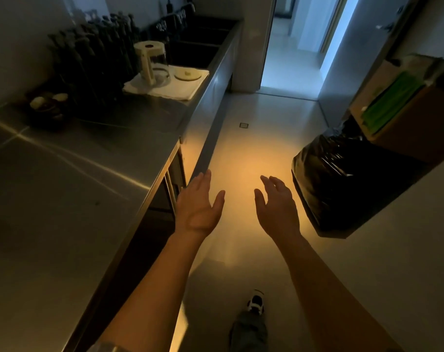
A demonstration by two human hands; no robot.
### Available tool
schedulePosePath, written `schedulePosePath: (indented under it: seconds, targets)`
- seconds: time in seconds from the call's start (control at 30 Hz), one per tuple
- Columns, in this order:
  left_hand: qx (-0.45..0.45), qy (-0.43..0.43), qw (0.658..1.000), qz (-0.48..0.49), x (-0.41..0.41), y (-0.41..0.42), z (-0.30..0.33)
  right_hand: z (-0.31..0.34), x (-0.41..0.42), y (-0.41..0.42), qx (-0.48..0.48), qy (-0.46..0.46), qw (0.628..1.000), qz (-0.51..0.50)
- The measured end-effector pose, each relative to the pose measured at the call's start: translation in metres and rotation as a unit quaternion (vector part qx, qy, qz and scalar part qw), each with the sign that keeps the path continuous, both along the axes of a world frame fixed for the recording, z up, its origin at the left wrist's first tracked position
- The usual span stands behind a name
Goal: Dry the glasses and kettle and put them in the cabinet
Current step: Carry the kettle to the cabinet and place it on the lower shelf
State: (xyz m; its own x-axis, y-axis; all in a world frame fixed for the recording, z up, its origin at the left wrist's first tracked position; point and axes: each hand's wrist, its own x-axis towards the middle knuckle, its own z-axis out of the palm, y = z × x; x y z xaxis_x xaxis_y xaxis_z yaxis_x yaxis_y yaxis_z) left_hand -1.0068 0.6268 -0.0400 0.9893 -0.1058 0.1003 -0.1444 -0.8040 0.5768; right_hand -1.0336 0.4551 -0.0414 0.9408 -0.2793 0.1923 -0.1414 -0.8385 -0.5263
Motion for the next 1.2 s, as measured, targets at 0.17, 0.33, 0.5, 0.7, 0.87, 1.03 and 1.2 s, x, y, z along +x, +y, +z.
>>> schedulePosePath:
  seconds: [0.17, 0.33, 0.5, 0.7, 0.87, 1.03, 1.2]
  targets:
    - [0.013, 0.004, 0.999, 0.030, 0.090, -0.039, -0.003, -0.001, 0.099, -0.039, 0.012, 0.002, 0.999, 0.030]
    - [0.027, -0.004, 0.997, 0.078, 0.178, -0.083, 0.007, 0.011, 0.199, -0.076, 0.000, 0.010, 0.997, 0.081]
    - [0.031, -0.010, 0.994, 0.106, 0.247, -0.110, 0.015, 0.020, 0.284, -0.097, 0.002, 0.004, 0.993, 0.114]
    - [0.038, -0.006, 0.988, 0.150, 0.318, -0.109, 0.017, 0.016, 0.370, -0.093, 0.024, 0.009, 0.987, 0.156]
    - [0.013, -0.022, 0.983, 0.181, 0.389, -0.090, 0.006, 0.011, 0.446, -0.075, 0.028, -0.008, 0.977, 0.212]
    - [-0.008, -0.046, 0.976, 0.215, 0.478, -0.064, 0.002, 0.009, 0.543, -0.048, 0.020, -0.006, 0.964, 0.266]
    - [-0.032, -0.043, 0.957, 0.285, 0.567, -0.016, 0.009, 0.018, 0.650, 0.007, 0.001, 0.002, 0.943, 0.332]
